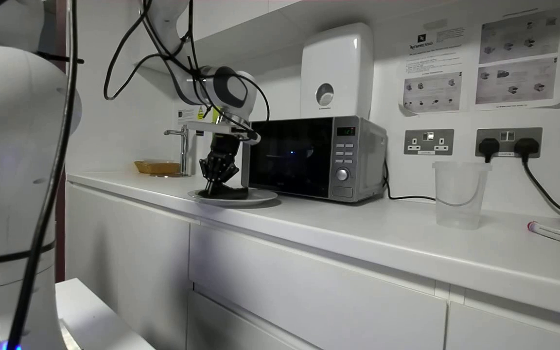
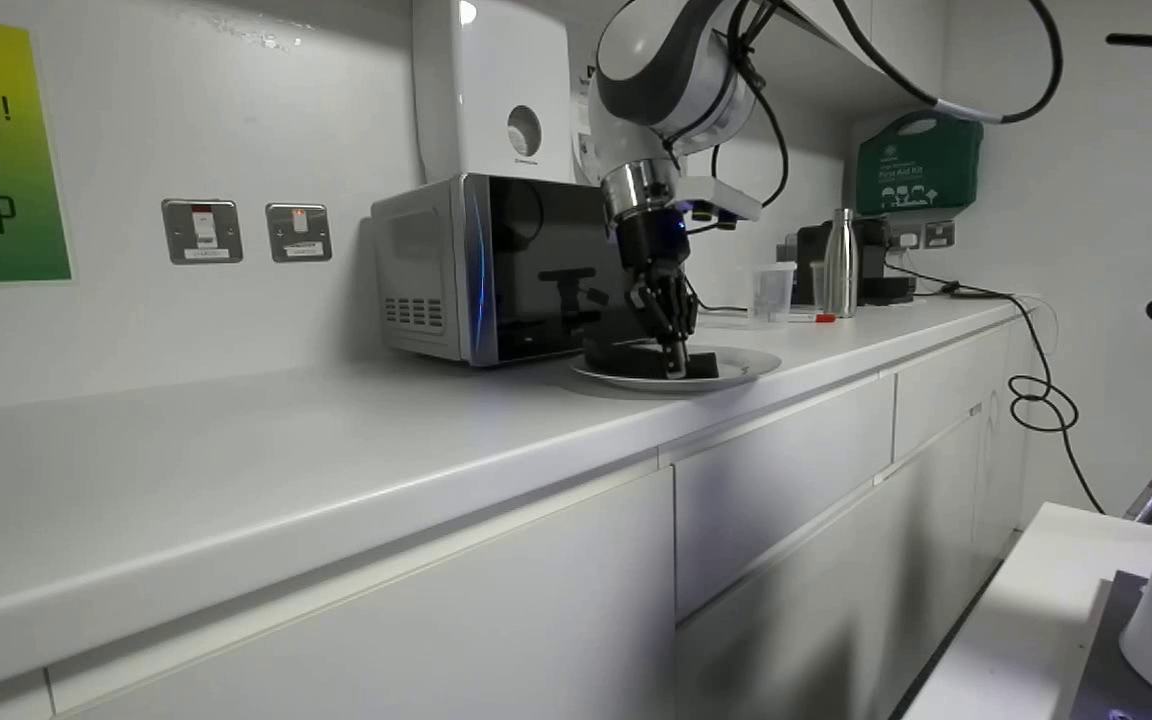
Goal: Pick up the towel from the table, wipe the plate with it and put the towel back on the table.
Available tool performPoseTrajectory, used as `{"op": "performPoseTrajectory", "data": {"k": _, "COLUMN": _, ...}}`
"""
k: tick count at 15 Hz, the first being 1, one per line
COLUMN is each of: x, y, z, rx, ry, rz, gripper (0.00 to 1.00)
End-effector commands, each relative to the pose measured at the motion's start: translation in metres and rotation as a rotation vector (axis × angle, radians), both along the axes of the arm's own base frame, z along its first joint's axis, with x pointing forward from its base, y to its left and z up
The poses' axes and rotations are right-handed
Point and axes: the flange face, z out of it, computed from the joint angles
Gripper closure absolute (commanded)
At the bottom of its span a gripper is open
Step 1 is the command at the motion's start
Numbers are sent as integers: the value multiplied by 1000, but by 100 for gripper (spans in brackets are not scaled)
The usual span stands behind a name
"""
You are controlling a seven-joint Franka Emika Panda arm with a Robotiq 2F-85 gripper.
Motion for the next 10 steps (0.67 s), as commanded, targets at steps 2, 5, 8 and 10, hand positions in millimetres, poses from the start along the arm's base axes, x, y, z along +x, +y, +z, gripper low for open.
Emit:
{"op": "performPoseTrajectory", "data": {"k": 2, "x": -12, "y": -30, "z": -3, "rx": -4, "ry": 21, "rz": -36, "gripper": 99}}
{"op": "performPoseTrajectory", "data": {"k": 5, "x": -10, "y": -52, "z": -4, "rx": -6, "ry": 25, "rz": -83, "gripper": 99}}
{"op": "performPoseTrajectory", "data": {"k": 8, "x": -4, "y": -77, "z": -4, "rx": -19, "ry": 21, "rz": -135, "gripper": 99}}
{"op": "performPoseTrajectory", "data": {"k": 10, "x": 2, "y": -91, "z": -4, "rx": -18, "ry": 22, "rz": -165, "gripper": 99}}
